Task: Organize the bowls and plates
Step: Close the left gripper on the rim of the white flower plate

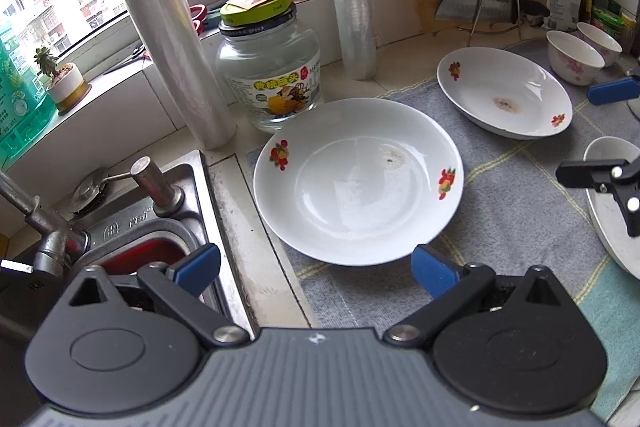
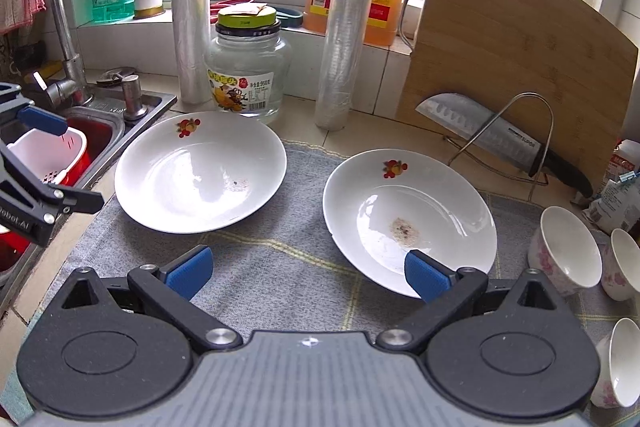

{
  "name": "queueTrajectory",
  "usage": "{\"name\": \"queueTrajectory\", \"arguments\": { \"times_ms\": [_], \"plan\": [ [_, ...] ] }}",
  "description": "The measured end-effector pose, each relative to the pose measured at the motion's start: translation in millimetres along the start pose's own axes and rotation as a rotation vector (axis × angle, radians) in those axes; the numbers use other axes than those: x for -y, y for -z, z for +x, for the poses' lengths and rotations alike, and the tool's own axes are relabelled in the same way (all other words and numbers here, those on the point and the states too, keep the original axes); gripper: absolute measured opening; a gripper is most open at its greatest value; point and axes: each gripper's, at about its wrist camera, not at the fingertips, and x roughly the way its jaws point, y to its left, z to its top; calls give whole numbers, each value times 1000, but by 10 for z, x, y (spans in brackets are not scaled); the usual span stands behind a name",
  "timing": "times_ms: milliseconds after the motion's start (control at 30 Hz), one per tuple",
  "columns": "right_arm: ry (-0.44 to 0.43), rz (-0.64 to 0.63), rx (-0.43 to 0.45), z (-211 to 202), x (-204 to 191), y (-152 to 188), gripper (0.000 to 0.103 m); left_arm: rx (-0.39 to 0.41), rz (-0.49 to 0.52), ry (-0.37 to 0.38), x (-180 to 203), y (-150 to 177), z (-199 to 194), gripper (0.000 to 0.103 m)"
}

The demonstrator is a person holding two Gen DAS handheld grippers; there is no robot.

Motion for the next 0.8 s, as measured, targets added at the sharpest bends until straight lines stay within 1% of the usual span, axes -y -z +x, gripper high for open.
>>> {"name": "queueTrajectory", "arguments": {
  "times_ms": [133,367,400,633,800],
  "plan": [
    [-26,-24,-20,144,-161,-47,103,-6,-16,40,-137,-136,131,101],
    [-73,-118,-89,470,-476,-51,103,-10,-11,41,-262,-369,407,100],
    [-78,-123,-100,512,-507,-47,103,-15,-11,42,-267,-389,444,98],
    [-125,-170,-149,753,-654,-37,103,-34,-9,75,-279,-451,669,97],
    [-152,-181,-162,898,-729,-41,103,-42,-13,97,-305,-498,812,97]
  ]
}}
